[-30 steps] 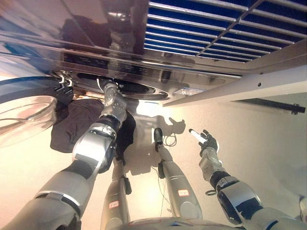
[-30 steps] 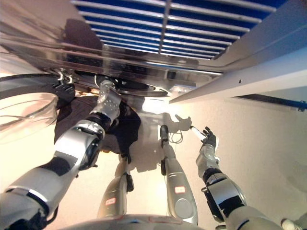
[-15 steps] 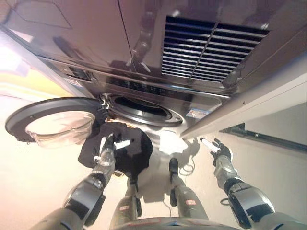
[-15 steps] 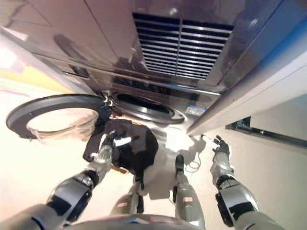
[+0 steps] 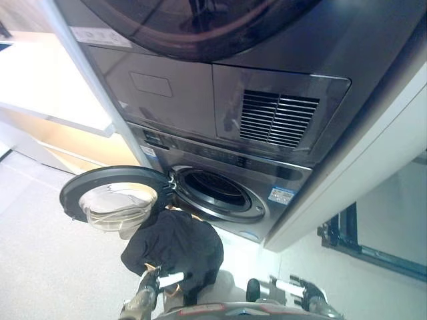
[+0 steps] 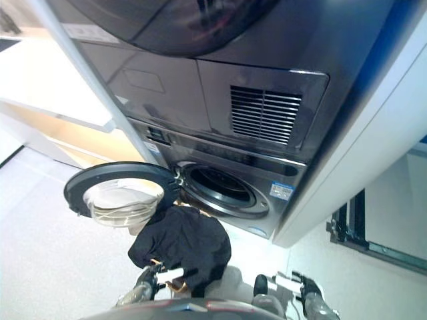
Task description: Put the clothes in the basket into the washing machine.
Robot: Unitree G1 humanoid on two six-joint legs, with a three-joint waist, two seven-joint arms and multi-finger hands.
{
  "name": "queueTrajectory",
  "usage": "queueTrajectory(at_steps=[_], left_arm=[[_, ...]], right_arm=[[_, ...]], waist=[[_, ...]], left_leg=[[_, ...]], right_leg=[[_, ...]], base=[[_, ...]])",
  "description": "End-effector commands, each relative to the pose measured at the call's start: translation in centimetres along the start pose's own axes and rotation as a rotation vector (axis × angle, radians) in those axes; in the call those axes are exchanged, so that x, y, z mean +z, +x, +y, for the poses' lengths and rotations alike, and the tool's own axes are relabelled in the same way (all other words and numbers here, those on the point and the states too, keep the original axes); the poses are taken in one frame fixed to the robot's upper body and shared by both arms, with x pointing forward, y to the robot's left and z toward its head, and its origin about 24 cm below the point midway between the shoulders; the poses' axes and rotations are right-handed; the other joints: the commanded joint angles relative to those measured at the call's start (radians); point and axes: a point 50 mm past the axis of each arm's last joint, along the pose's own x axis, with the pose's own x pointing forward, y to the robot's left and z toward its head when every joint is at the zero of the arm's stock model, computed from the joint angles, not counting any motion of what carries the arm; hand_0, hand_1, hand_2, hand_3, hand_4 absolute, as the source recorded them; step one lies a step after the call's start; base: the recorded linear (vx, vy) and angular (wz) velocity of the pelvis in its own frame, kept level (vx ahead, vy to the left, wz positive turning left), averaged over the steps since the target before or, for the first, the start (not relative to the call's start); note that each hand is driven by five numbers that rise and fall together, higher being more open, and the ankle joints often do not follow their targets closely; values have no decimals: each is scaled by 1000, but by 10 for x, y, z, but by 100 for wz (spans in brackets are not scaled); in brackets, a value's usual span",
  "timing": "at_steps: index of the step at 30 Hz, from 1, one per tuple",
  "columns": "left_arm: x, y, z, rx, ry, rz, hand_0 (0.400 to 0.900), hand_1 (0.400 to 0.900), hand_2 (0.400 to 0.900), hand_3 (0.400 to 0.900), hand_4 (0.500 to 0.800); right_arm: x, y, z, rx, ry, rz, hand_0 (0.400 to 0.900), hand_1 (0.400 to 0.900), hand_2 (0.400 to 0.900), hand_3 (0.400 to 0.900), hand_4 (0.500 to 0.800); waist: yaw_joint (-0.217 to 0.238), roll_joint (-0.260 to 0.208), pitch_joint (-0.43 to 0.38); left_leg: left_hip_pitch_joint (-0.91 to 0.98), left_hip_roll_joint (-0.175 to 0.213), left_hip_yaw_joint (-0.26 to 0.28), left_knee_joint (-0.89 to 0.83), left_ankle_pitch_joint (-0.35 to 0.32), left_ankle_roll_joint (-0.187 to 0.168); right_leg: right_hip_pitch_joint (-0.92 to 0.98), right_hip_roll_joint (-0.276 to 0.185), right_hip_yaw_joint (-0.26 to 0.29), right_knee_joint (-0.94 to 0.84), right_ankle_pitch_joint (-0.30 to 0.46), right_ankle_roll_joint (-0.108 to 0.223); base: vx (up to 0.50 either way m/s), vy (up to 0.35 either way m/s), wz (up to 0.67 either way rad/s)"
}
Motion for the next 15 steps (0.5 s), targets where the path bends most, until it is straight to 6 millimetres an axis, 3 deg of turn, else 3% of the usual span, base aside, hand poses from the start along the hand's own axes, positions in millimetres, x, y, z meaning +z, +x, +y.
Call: queueTrajectory(at_steps=[1,2,6,15], left_arm=[[7,3,18,36,69,3,900,900,900,900,800],[-1,1,20,34,78,28,900,900,900,900,800],[-11,-2,24,36,84,53,900,900,900,900,800],[-13,-3,28,43,89,65,900,900,900,900,800]], right_arm=[[-3,0,4,18,-136,31,900,900,900,900,800],[-14,-2,2,25,-173,66,900,900,900,900,800],[-24,-4,4,58,-228,97,900,900,900,900,800],[-23,-4,8,72,-224,92,900,900,900,900,800]], waist=[[11,-77,-31],[13,-80,-43],[18,-84,-54],[25,-93,-66]], left_leg=[[10,-85,11,3,-16,30],[23,-88,12,3,-24,35],[45,-93,13,3,-34,43],[65,-99,7,3,-46,50]], right_leg=[[48,-4,20,35,-33,59],[64,-6,21,35,-38,59],[83,-10,28,41,-43,61],[107,-18,30,39,-45,65]], base=[[75,53,4],[67,50,-2],[21,26,-2],[8,9,2]])
